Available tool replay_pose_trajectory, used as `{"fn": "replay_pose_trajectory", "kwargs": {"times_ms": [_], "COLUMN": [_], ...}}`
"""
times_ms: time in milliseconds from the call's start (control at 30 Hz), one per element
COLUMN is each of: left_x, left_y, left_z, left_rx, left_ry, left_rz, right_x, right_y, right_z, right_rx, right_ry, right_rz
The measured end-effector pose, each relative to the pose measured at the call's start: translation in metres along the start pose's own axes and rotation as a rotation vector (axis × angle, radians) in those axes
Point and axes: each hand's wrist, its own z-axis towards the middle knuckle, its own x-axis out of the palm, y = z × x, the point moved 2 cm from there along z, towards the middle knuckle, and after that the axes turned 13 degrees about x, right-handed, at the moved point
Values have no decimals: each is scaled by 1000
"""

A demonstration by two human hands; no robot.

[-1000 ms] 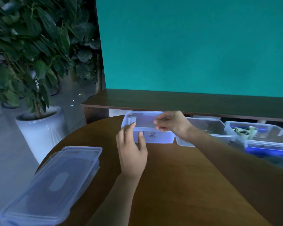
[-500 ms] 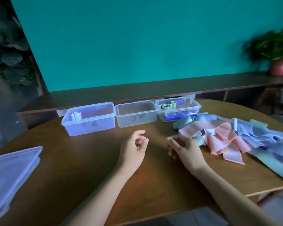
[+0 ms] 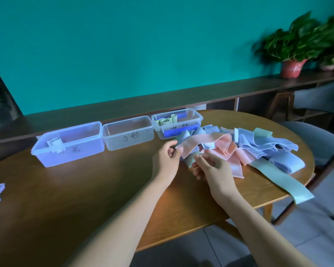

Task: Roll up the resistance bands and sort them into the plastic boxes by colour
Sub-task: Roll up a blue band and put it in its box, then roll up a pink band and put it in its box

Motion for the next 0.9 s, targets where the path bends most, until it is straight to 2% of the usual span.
{"fn": "replay_pose_trajectory", "kwargs": {"times_ms": [200,300,533,700,900], "left_x": [-1,-15,-76,-113,-150], "left_y": [-15,-28,-70,-97,-111], "left_z": [15,21,34,32,8], "left_rx": [-83,-23,253,343,407], "left_ry": [-177,-228,-231,-191,-186], "left_rz": [-58,-68,68,170,154], "right_x": [-3,-6,-15,-12,28], "right_y": [0,7,52,85,125], "right_z": [1,-2,-10,-8,-28], "right_rx": [-10,-81,-232,-291,-470], "right_ry": [-20,-36,-66,-55,18], "right_rz": [-23,-144,-335,-408,-495]}}
